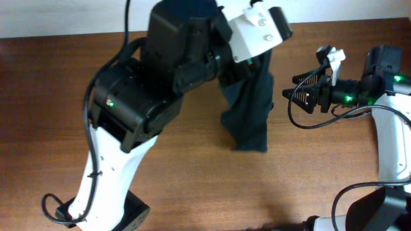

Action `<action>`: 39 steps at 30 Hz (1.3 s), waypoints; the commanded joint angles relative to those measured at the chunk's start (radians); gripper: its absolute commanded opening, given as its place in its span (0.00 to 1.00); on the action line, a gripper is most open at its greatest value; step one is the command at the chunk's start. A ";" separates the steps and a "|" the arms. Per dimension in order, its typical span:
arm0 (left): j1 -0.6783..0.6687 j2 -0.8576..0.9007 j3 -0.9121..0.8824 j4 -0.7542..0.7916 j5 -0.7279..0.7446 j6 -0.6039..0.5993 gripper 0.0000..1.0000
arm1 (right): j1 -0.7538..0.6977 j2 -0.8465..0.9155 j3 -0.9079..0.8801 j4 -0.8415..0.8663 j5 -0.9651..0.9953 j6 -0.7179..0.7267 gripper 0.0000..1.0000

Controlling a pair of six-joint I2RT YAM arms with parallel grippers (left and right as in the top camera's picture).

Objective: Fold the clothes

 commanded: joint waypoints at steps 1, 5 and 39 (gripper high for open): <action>0.043 -0.021 0.014 -0.023 0.031 0.033 0.00 | 0.004 -0.035 0.029 -0.008 -0.075 -0.026 0.96; 0.080 -0.021 0.014 -0.034 0.108 0.033 0.00 | 0.006 -0.049 0.029 -0.058 -0.078 -0.094 0.99; 0.097 -0.019 0.013 -0.137 0.233 0.033 0.00 | 0.215 -0.052 0.033 -0.057 -0.290 -0.230 0.97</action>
